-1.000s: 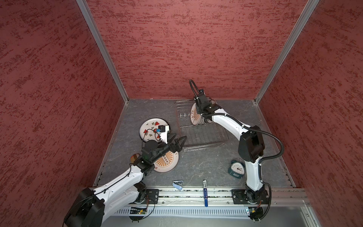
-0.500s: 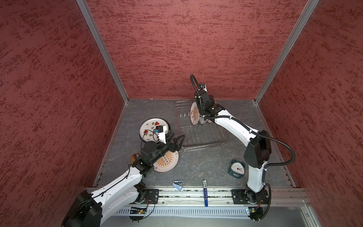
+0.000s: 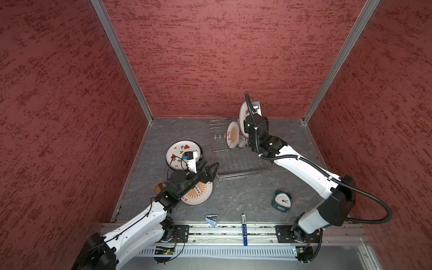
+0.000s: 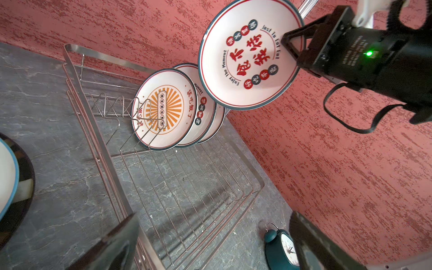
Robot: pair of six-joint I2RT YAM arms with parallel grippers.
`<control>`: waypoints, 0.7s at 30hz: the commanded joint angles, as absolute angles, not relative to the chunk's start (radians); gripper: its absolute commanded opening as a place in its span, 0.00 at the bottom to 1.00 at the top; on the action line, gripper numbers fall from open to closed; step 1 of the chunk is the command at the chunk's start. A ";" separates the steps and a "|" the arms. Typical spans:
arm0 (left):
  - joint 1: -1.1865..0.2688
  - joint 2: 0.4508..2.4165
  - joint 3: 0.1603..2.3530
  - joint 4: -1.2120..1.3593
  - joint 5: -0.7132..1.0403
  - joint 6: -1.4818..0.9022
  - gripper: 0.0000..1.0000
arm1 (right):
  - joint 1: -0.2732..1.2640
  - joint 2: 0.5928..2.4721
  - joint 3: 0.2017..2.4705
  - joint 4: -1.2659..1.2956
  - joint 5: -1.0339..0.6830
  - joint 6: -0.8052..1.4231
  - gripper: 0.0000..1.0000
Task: Unload the plates from the dish rack
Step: 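Lift the red-text plate up out of the rack with the right gripper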
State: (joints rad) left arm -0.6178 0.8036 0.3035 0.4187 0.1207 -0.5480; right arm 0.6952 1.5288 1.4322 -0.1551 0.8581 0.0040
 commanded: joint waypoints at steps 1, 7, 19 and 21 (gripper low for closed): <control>-0.630 0.786 0.332 0.386 0.132 -0.555 1.00 | 0.698 1.392 1.341 -0.028 0.828 0.046 0.00; -0.623 0.754 0.322 0.413 0.180 -0.561 0.99 | 0.697 1.118 1.083 0.042 0.543 0.195 0.00; -0.589 0.583 0.277 0.303 0.307 -0.637 0.99 | 0.695 0.881 0.624 0.397 0.025 0.544 0.00; -0.590 0.576 0.279 0.273 0.261 -0.649 0.89 | 0.695 0.904 0.569 0.501 -0.032 0.586 0.00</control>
